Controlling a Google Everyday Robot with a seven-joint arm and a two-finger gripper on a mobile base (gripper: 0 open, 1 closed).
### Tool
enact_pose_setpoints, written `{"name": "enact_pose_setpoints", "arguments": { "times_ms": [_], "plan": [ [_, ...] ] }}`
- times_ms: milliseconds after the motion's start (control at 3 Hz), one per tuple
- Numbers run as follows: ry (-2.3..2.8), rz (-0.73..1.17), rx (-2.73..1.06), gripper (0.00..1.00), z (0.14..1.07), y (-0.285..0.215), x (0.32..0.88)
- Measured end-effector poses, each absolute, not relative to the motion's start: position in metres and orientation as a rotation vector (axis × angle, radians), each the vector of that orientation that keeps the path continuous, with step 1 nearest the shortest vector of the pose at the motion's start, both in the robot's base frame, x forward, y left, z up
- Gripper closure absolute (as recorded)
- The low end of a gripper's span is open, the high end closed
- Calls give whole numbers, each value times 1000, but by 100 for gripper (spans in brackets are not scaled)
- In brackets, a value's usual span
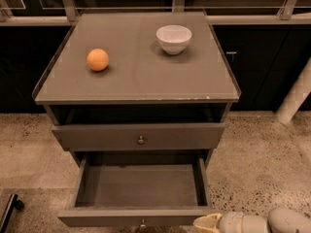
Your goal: Close middle drawer
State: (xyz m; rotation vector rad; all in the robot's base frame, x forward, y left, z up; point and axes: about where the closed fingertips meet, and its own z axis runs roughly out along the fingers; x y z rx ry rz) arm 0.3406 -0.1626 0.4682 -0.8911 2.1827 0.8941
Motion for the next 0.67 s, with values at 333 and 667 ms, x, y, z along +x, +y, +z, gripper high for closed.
{"name": "enact_pose_setpoints", "arguments": {
  "times_ms": [333,667],
  "plan": [
    [2209,906,-861,100,453,-162,339],
    [2203,916,-864,100,430,-152,360]
  ]
}}
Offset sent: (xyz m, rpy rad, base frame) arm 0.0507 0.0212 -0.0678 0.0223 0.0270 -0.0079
